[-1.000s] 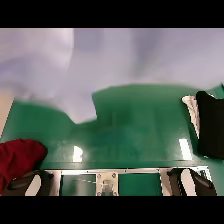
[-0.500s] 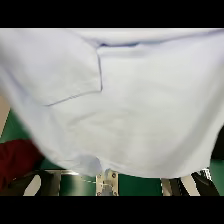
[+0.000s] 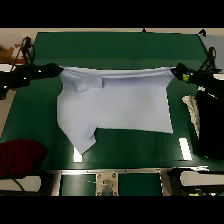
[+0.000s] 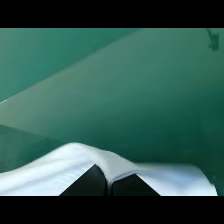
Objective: Fold the shirts.
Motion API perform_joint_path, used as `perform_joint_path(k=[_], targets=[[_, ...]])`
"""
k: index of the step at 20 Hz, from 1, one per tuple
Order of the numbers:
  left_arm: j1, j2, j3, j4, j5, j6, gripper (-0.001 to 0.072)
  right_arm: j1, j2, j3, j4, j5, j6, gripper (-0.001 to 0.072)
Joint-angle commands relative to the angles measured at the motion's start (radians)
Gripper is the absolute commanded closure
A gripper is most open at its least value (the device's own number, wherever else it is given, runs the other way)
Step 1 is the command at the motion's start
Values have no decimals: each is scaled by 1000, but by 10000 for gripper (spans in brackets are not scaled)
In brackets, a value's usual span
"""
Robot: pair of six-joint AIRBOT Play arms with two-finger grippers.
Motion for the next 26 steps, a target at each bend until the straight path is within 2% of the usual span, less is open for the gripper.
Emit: perform_joint_path(k=[1, 4, 7, 12, 14, 19, 26], targets=[[-2, -179, 124, -48, 68, 13, 684, -13, -249, 195, 71, 97, 58, 697], [-1, -190, 200, -43, 108, 8, 683, -32, -333, 346, 70, 214, 131, 697], [-1, -189, 216, 0, 36, 2, 684, -51, -339, 380, 44, 335, 165, 698], [-1, -190, 213, 399, -137, -164, 683, -90, -339, 373, -252, 532, 280, 698], [-1, -201, 213, 450, -179, -177, 683, -90, -339, 349, -319, 548, 291, 697], [-3, -264, 213, 449, -274, -177, 684, -89, -343, 277, -381, 555, 291, 697], [-3, -278, 224, 459, -354, -174, 684, -88, -343, 261, -385, 555, 291, 697]])
